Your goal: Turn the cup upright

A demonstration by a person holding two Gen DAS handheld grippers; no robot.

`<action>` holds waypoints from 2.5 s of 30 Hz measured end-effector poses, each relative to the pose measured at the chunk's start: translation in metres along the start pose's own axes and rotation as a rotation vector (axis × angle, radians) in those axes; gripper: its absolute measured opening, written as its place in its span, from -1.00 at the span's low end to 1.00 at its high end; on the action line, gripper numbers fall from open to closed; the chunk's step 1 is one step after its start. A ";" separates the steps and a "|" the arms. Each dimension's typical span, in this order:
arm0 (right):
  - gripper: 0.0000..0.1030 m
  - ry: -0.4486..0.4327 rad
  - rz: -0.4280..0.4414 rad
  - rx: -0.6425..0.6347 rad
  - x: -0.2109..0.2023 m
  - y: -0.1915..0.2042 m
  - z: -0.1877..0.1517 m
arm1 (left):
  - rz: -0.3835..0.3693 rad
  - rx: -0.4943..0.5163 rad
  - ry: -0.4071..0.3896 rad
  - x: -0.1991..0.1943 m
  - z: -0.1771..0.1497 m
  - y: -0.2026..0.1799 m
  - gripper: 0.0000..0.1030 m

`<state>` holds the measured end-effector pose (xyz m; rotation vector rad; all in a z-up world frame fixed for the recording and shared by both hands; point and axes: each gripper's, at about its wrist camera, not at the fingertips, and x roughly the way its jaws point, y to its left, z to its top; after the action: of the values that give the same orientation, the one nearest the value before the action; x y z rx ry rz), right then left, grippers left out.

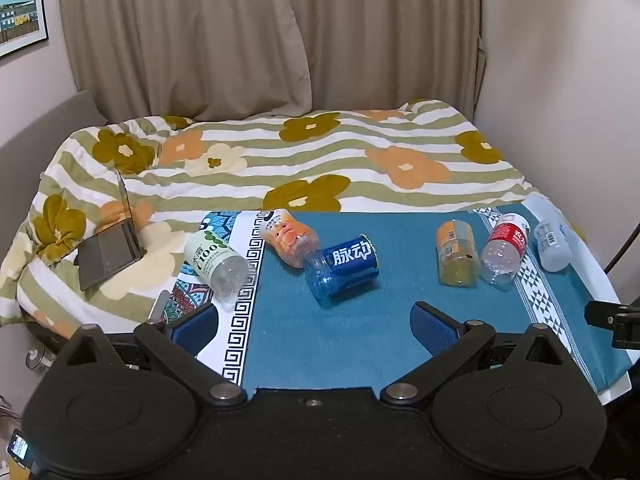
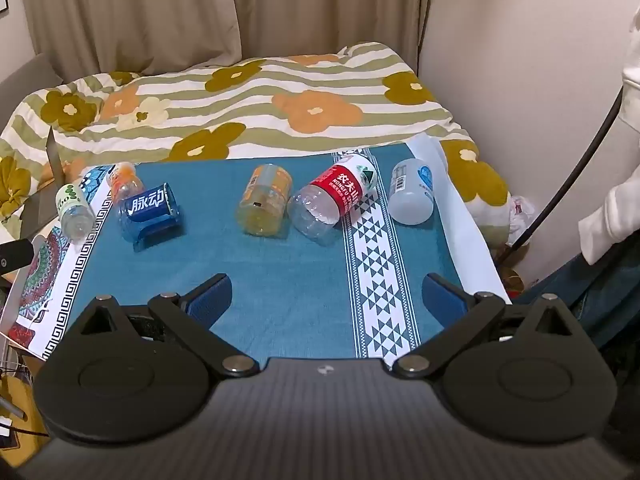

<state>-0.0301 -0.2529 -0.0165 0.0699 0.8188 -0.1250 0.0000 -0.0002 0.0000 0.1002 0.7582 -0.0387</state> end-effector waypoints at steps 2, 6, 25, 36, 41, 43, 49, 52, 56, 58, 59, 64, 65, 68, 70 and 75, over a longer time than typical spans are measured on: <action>1.00 0.001 0.000 0.000 0.000 0.000 0.000 | -0.013 -0.011 -0.009 0.000 0.000 0.001 1.00; 1.00 0.002 0.003 0.001 0.000 0.001 -0.001 | -0.004 -0.005 -0.008 -0.002 0.000 0.002 1.00; 1.00 0.006 0.002 0.000 0.001 0.003 0.000 | 0.004 0.002 -0.024 -0.003 0.000 0.001 1.00; 1.00 0.009 0.003 0.001 0.001 0.006 -0.001 | 0.004 0.002 -0.024 -0.003 0.000 0.003 1.00; 1.00 0.010 0.002 0.001 0.001 0.004 -0.001 | 0.004 0.001 -0.025 -0.004 0.000 0.004 1.00; 1.00 0.010 0.003 0.001 0.001 0.004 -0.001 | 0.004 0.001 -0.024 -0.004 0.000 0.004 1.00; 1.00 0.011 0.003 0.001 0.001 0.006 -0.003 | 0.003 0.002 -0.027 -0.005 0.000 0.005 1.00; 1.00 0.011 0.003 0.002 0.001 0.005 -0.002 | 0.003 0.000 -0.029 -0.006 0.001 0.007 1.00; 1.00 0.010 0.002 0.004 0.002 0.009 -0.005 | 0.003 0.002 -0.028 -0.006 0.001 0.006 1.00; 1.00 0.010 0.001 0.005 0.001 0.009 -0.006 | 0.003 0.003 -0.028 -0.006 0.001 0.007 1.00; 1.00 0.010 0.002 0.006 0.001 0.010 -0.006 | 0.003 0.002 -0.028 -0.006 0.000 0.006 1.00; 1.00 0.011 0.003 0.005 0.001 0.009 -0.005 | 0.004 0.002 -0.030 -0.008 0.001 0.008 1.00; 1.00 0.011 0.004 0.005 0.001 0.009 -0.006 | 0.004 0.003 -0.030 -0.008 0.001 0.008 1.00; 1.00 0.012 0.003 0.005 0.000 0.009 -0.005 | 0.006 0.005 -0.032 -0.009 0.001 0.006 1.00; 1.00 0.012 0.003 0.006 0.001 0.009 -0.007 | 0.008 0.006 -0.032 -0.010 0.001 0.006 1.00; 1.00 0.012 0.003 0.006 0.000 0.009 -0.008 | 0.008 0.007 -0.032 -0.010 0.002 0.005 1.00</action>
<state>-0.0340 -0.2428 -0.0218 0.0777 0.8299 -0.1241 -0.0058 0.0047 0.0083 0.1085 0.7260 -0.0354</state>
